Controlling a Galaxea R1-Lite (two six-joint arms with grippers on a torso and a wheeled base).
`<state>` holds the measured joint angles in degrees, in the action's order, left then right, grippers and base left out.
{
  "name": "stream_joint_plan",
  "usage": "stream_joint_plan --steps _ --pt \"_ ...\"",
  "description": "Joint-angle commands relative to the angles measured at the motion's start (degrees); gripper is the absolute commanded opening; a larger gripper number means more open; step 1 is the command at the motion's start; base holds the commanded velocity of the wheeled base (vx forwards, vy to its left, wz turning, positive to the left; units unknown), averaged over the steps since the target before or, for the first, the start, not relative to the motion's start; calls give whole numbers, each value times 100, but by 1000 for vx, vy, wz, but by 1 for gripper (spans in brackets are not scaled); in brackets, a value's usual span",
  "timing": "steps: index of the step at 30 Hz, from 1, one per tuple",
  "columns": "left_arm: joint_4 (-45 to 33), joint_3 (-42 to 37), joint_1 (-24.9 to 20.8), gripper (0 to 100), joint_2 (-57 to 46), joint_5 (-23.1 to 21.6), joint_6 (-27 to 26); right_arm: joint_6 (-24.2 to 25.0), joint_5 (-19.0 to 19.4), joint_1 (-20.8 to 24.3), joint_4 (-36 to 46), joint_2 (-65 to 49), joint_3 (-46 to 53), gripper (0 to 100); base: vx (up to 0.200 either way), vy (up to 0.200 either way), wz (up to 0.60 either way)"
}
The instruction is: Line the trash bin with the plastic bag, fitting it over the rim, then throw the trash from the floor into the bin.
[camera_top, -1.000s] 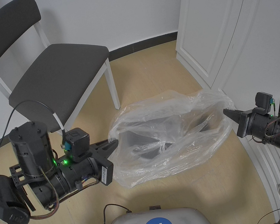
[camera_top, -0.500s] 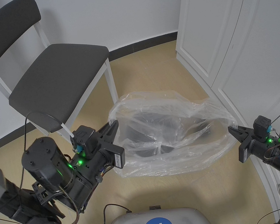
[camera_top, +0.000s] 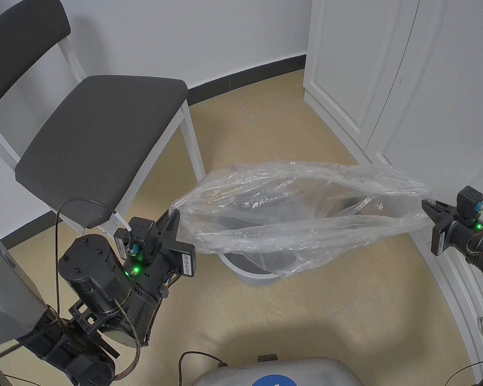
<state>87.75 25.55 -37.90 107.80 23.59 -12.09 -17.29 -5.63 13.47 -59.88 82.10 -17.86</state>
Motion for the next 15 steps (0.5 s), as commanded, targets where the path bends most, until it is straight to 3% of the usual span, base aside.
stream_joint_plan --steps 1,7,13,15 --pt "-3 -33 46 0 -57 -12 155 278 -70 33 -6 183 -148 0 0 0 0" --pt "-30 -59 99 0 -163 -144 436 797 -70 156 3 350 -350 0 0 0 0" --pt "-91 -77 397 0 -304 -425 533 1975 1 147 214 544 -807 0 0 0 0" --pt "-162 -182 503 0 -427 -830 708 2221 45 147 530 491 -956 0 0 0 0"
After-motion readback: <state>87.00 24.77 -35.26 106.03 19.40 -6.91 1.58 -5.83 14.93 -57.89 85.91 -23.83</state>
